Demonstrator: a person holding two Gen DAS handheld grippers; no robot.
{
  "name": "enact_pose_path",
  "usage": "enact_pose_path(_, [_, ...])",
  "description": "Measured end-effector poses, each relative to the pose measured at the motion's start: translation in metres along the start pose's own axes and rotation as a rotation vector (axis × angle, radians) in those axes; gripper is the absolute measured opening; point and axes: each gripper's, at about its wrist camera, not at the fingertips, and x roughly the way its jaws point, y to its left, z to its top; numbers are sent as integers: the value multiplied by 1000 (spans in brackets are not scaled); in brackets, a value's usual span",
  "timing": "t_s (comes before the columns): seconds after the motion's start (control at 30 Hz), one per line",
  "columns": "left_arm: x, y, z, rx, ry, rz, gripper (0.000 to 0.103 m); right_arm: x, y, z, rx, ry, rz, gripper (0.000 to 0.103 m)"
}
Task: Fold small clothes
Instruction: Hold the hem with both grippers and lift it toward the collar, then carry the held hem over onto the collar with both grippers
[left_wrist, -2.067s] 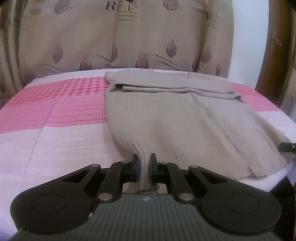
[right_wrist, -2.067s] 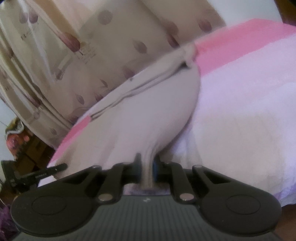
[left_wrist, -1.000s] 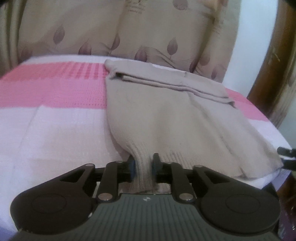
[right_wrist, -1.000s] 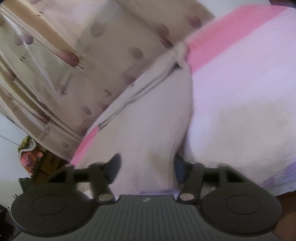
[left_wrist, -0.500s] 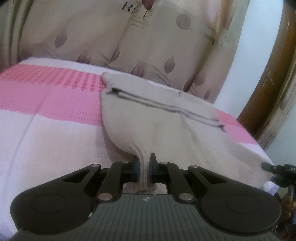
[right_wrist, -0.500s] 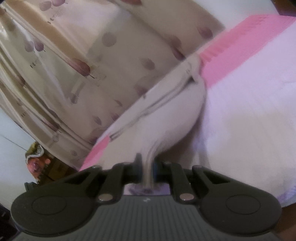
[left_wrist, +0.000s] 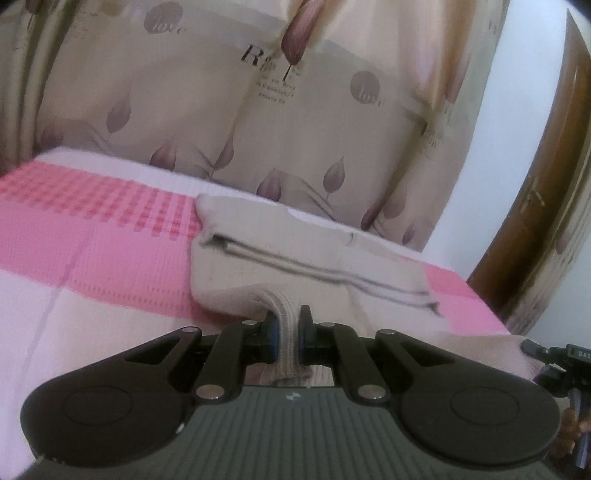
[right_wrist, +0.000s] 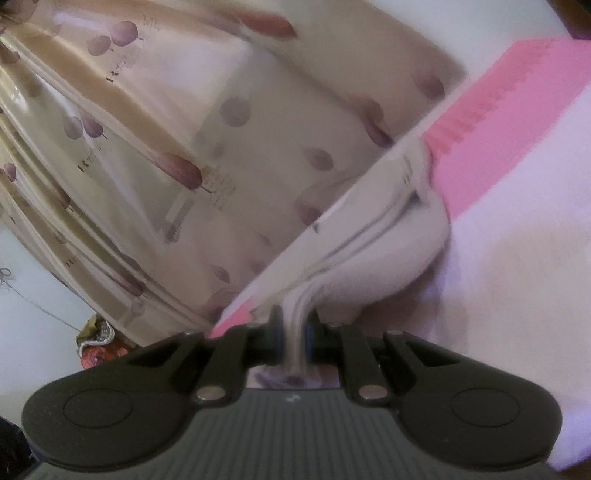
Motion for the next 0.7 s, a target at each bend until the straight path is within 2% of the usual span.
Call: enact_pose_path(0.7, [42,-11,66,-13,-116,35,10,51,16,85,-77,-63,-27,12])
